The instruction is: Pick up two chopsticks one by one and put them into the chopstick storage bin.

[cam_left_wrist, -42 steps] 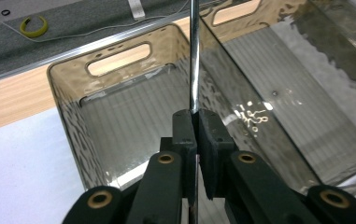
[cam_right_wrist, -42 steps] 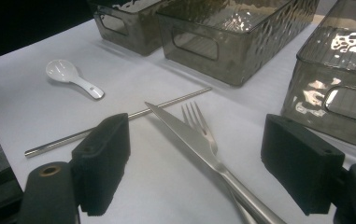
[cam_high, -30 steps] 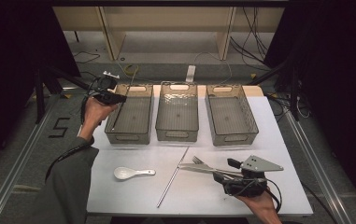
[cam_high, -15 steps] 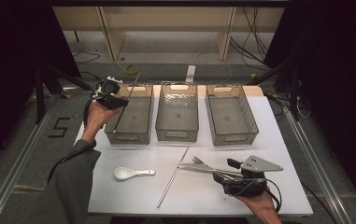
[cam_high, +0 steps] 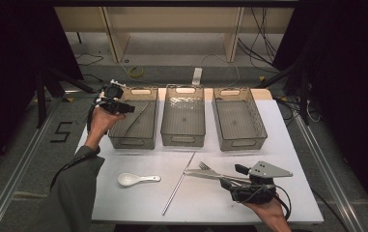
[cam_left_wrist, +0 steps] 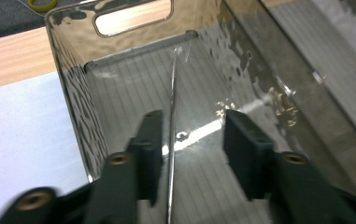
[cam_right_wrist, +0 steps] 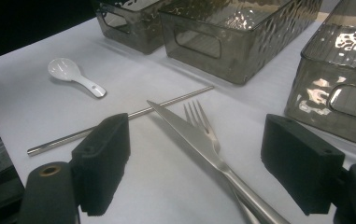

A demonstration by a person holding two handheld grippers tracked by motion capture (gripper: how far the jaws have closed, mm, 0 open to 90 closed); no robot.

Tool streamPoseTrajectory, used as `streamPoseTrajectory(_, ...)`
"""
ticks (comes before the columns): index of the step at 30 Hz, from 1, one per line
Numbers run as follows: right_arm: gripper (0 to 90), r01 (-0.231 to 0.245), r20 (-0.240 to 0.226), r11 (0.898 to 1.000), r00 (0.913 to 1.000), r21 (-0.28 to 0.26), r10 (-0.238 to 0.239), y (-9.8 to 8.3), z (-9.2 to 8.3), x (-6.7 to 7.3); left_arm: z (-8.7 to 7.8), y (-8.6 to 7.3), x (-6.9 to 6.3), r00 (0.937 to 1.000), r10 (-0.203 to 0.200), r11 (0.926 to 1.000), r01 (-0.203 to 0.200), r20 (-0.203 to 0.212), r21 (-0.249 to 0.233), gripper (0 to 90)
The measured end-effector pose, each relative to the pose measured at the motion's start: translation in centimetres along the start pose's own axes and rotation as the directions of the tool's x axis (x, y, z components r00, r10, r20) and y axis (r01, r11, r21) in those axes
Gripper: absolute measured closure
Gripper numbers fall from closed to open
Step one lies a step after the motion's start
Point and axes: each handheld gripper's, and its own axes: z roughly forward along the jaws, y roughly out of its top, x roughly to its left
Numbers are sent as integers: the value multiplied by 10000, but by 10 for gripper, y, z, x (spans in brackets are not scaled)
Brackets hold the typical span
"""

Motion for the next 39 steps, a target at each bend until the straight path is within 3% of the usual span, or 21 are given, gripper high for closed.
streamPoseTrajectory(6,249,-12,-5,10000,10000,-12,12,0,0,0,-15,0,-12,9956,-618,9981,615,711,66,362)
streamPoseTrajectory(11,249,-22,9,10000,10000,-32,22,0,0,0,-29,-12,-26,9915,-657,9978,664,1120,-22,292)
streamPoseTrajectory(14,249,12,-1,10000,10000,-42,-12,0,0,0,-38,-21,-34,9855,-621,9978,648,1579,-121,268)
streamPoseTrajectory(18,249,44,-12,10000,10000,-78,-44,1,0,0,-46,-27,-47,9884,-196,9998,192,1505,39,238)
streamPoseTrajectory(21,249,89,-15,9999,10000,-96,-90,2,-2,1,-52,-31,-57,9840,-62,9999,45,1780,98,228)
streamPoseTrajectory(23,249,132,-38,9998,9999,-135,-133,2,-2,1,-53,-35,-63,9867,92,9998,-119,1620,155,219)
streamPoseTrajectory(29,249,189,-28,9998,9998,-90,-189,2,-3,2,-48,-44,-82,9852,465,9964,-576,1648,629,194)
streamPoseTrajectory(39,249,196,8,9998,9998,-69,-196,2,-3,2,-44,-62,-101,9822,783,9887,-984,1705,1132,179)
